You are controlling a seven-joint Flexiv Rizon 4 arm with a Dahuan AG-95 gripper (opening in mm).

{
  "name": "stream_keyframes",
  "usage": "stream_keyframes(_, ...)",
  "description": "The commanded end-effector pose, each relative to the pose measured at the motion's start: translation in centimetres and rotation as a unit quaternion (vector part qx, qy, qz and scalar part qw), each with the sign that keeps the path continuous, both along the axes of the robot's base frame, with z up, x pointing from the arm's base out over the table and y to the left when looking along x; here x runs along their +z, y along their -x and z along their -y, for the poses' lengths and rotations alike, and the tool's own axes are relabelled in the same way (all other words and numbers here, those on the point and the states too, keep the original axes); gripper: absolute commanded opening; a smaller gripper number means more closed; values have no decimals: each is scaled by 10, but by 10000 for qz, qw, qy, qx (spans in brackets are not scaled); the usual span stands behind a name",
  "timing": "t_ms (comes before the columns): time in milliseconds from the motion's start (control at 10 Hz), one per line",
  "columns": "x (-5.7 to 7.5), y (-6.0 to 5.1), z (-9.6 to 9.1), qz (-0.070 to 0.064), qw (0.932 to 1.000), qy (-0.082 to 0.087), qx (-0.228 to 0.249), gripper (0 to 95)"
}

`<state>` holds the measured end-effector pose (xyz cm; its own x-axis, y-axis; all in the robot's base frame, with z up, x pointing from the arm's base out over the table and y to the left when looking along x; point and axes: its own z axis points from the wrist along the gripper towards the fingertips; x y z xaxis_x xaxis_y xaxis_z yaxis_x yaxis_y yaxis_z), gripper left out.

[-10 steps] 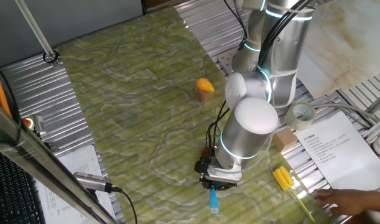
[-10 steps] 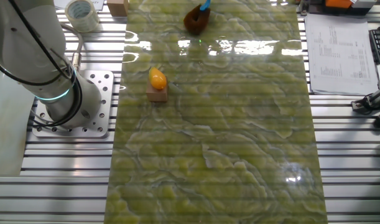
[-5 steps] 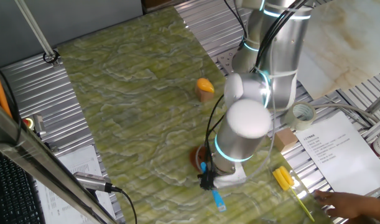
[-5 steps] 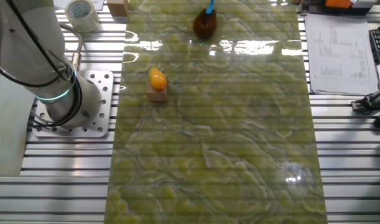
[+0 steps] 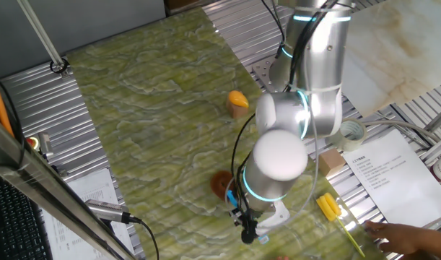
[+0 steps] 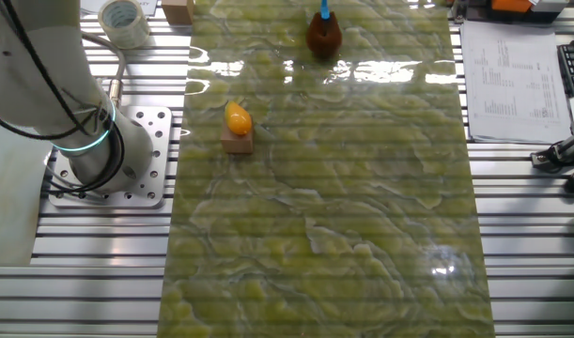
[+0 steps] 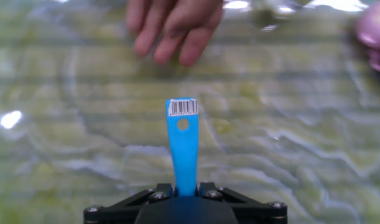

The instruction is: Scrub the table with a brush

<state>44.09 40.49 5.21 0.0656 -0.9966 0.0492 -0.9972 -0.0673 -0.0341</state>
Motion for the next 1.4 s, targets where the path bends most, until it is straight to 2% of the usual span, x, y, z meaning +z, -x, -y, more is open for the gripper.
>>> stream_keyframes(100,5,-2,0,-175,9988,188,426,570)
stream_keyframes(200,9,-3,1,-179,9988,198,421,760)
stream_keyframes(300,10,-3,1,-179,9988,202,416,760)
stream_keyframes(400,21,-9,10,-172,9991,184,340,760)
stream_keyframes(500,21,-9,10,-172,9991,184,340,760)
stream_keyframes(600,35,-15,28,-70,9998,157,43,760)
stream_keyframes(800,45,-19,49,13,9986,107,-525,760)
stream_keyframes(900,50,-23,67,24,9971,76,-756,380)
stream_keyframes(1100,61,-27,98,65,9917,135,-1274,0)
stream_keyframes(1200,66,-28,115,196,9865,63,-1627,0)
stream_keyframes(1300,69,-28,126,269,9809,-62,-1927,0)
stream_keyframes(1400,72,-28,132,265,9642,-107,-2636,0)
